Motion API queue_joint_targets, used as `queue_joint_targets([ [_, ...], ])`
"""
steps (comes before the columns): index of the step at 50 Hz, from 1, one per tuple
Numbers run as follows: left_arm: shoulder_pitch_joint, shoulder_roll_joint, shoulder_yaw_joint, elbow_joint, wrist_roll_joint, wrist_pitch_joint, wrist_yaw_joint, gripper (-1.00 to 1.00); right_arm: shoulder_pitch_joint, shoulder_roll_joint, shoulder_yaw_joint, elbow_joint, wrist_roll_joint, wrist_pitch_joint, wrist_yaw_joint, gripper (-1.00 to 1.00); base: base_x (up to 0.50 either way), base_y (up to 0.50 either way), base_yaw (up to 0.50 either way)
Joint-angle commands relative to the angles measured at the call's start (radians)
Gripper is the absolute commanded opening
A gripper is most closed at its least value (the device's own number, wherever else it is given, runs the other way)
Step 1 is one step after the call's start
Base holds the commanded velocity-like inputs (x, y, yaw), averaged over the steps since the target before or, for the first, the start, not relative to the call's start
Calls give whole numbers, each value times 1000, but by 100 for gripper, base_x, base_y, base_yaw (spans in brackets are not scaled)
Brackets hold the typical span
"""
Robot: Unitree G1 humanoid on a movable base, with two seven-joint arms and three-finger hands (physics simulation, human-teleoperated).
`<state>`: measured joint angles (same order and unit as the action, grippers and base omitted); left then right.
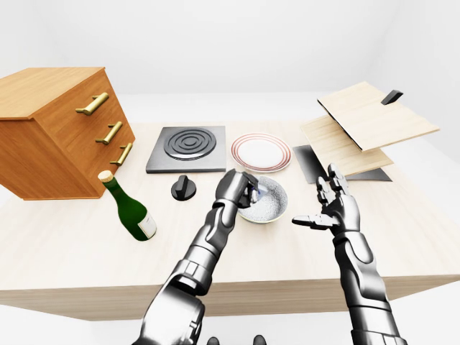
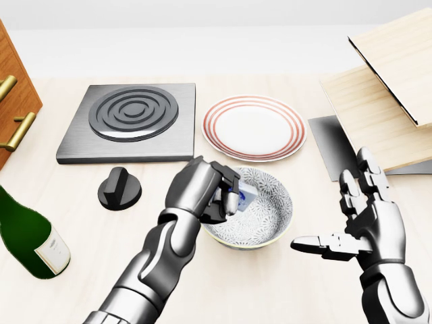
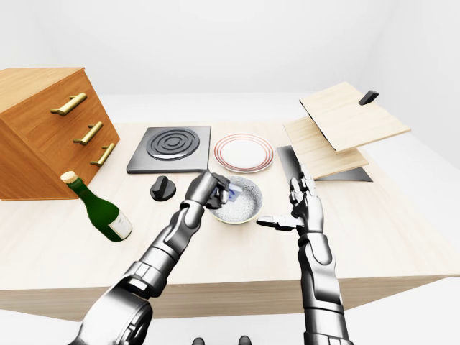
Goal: Pick up the cream cheese and put it in the bowl.
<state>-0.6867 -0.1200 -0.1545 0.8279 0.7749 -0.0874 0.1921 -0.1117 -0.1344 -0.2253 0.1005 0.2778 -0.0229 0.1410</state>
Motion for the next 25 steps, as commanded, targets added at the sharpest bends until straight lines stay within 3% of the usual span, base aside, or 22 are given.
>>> queue_joint_targets([
  [1,-22,-6,0,38,82,0,47,-100,-2,-1,0,9,4,-5,2,100,0,0,0],
  [25,-17,-16,-4,31,96,0,50,-100,-1,-1,0,13,6,-9,5,100,0,0,0],
])
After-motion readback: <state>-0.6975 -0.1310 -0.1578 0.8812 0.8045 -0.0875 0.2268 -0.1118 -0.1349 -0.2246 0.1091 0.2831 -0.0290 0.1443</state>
